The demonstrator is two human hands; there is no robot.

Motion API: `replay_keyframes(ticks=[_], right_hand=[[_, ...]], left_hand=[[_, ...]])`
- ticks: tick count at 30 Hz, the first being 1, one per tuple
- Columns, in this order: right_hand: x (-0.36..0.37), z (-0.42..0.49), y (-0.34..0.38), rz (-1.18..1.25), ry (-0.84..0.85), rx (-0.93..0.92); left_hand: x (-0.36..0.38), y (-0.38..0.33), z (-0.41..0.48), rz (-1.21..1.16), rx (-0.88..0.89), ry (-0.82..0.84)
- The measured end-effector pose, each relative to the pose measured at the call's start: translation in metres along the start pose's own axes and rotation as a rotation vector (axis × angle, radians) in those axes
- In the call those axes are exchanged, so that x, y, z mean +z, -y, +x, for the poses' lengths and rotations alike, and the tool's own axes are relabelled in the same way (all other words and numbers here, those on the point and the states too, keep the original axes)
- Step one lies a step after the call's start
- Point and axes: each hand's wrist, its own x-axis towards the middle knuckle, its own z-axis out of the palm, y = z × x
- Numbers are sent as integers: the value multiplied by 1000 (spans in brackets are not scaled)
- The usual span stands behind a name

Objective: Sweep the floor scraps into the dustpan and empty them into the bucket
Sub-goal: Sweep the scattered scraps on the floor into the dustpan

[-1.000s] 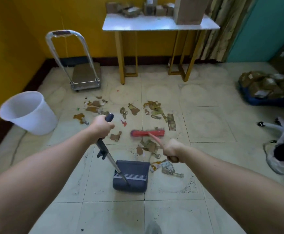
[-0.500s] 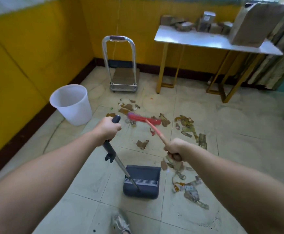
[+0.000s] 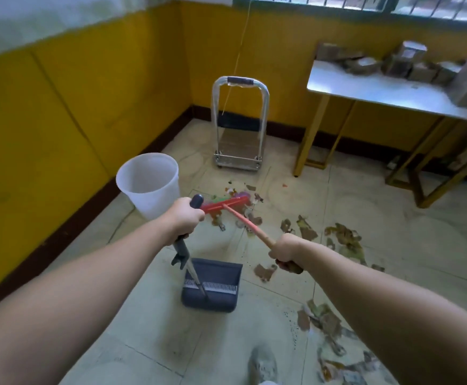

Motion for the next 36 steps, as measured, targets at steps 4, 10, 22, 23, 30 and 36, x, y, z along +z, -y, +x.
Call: replay_keyframes(ticks=[4, 10, 22, 23, 30, 36], right_hand=[[-28, 53, 34, -48, 11, -12], [-73, 144, 98, -104, 25, -38], [-69, 216, 174, -242, 113, 43], [-73, 210, 174, -261, 102, 51], [-107, 163, 168, -376, 36, 161], [-115, 116, 152, -426, -49, 273]], left_hand=[[-25, -2, 58, 42, -53, -69], [-54, -13, 139, 93, -155, -119], [-107, -5, 212, 134, -222, -67], [-111, -7, 216, 138, -217, -50], [-128, -37, 239, 245, -130, 76], [-138, -55, 229, 302, 2, 203]])
